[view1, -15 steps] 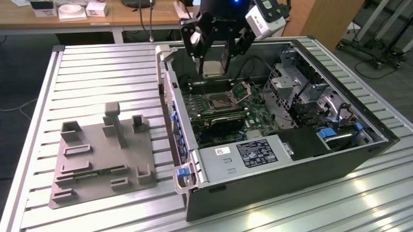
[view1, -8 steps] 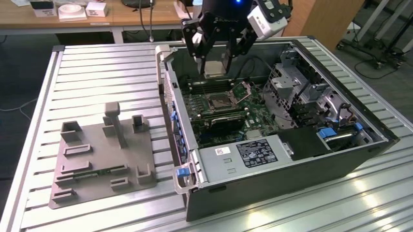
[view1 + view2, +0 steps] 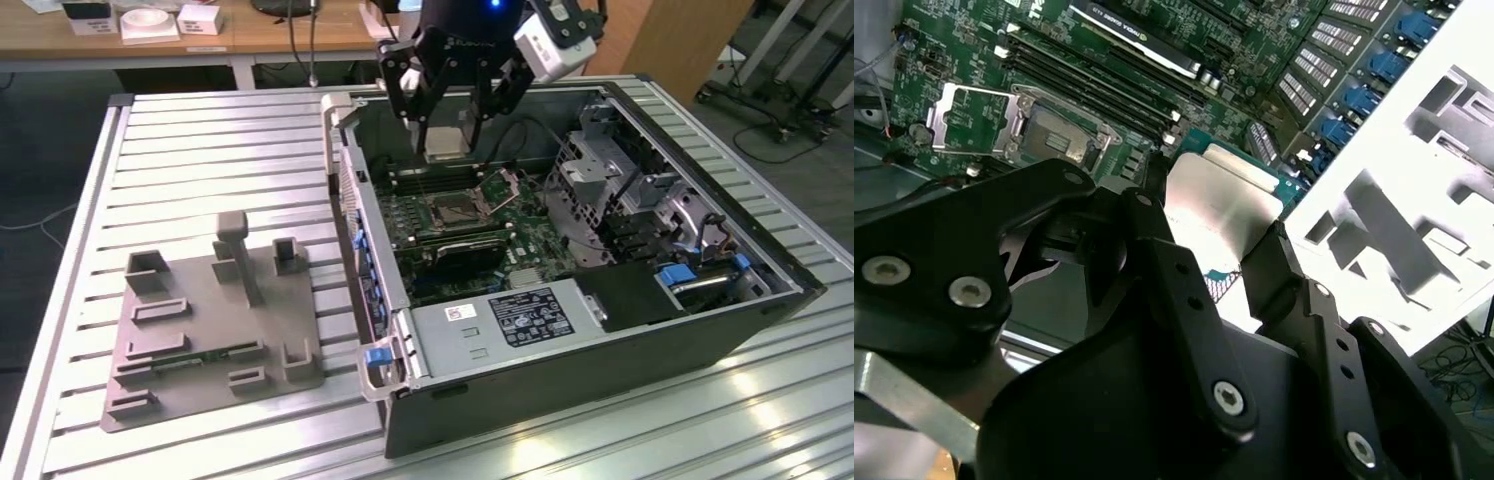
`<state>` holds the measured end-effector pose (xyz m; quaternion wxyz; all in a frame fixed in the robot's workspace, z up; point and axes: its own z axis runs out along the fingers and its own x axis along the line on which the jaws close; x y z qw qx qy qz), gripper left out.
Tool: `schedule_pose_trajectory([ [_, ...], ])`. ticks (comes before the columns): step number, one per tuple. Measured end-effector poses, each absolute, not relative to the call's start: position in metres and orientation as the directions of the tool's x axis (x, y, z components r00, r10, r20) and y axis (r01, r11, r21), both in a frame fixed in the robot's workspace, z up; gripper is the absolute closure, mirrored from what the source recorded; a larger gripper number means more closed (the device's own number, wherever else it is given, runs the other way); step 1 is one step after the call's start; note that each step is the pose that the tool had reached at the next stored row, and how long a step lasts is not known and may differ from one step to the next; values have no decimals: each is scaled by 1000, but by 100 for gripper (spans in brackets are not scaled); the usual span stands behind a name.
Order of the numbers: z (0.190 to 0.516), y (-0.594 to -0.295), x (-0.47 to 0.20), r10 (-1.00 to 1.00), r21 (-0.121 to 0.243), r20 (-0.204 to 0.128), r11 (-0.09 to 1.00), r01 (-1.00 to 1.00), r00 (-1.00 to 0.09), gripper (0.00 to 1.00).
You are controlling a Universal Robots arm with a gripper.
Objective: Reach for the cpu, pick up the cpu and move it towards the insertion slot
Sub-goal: 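Pick up the cpu and move it towards the insertion slot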
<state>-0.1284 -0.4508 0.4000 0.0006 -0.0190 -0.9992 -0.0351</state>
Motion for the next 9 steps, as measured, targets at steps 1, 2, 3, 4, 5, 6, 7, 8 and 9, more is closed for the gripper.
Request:
schedule_pose_trajectory([
  [1,400,-451,-128,38,70,2,997,38,-999,46],
  [2,400,-451,-128,38,70,2,997,38,-999,46],
  [3,399,-451,-127,38,70,2,997,38,-999,46],
  [4,399,-451,-127,38,70,2,997,38,-999,46],
  [5,399,-451,-127,38,70,1,997,38,-999,46],
  [6,399,-451,-127,38,70,1,997,38,-999,46],
  [7,399,-451,-126,38,70,1,997,38,-999,46],
  [8,399,-451,-125,38,69,1,997,38,-999,46],
  [9,399,-451,-124,38,70,1,997,38,-999,46],
])
